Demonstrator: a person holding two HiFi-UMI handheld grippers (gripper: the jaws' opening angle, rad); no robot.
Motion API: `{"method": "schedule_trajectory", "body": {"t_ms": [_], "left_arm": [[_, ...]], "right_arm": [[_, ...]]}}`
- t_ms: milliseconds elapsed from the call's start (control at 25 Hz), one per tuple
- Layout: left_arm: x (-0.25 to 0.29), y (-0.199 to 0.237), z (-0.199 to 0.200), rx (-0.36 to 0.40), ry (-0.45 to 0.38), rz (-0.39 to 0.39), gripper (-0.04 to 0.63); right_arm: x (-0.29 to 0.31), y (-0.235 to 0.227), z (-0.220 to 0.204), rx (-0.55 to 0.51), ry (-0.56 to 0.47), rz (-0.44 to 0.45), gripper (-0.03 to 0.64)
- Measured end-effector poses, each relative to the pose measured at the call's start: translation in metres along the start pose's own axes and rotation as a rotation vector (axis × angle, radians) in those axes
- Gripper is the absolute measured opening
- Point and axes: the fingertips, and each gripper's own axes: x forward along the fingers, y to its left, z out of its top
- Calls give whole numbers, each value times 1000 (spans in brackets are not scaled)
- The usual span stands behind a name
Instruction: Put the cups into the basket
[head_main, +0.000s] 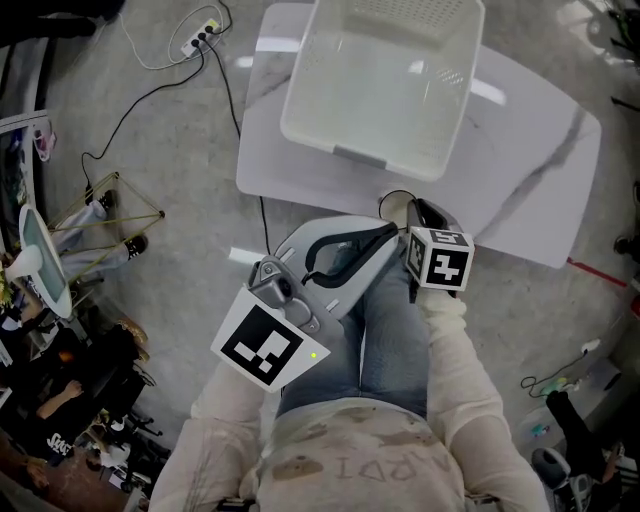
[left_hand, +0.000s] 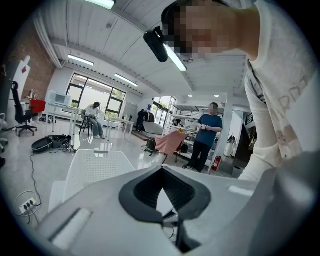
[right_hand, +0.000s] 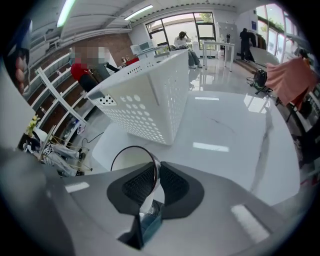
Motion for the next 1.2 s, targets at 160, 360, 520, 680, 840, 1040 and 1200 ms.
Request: {"method": "schedule_trajectory", "body": {"t_ms": [160,360,520,680,840,1040,1200], "left_arm": [[3,-1,25,10,-28,7,0],[0,-4,71,22,-79,24,0],[-1,5,107,29,-140,55,0],[1,5,131,59,-135,74,0],[5,11,155,110,-135,119,0],[-2,25,167,113,-146,195,0],[-16,45,156,92,-132,220,0]], "right_arm": [[-48,9,18,-12,-51,39,58],[-126,27,57,-47,-139,105,58],[-177,37,103,-81,-225,153,58],[-213,40,138,-107,-274,184,58],[-218,33,181,-155,-309,207,58],[-191,30,218,-198,-299,222,58],[-148,42,232,-224,-253,208,60]]}}
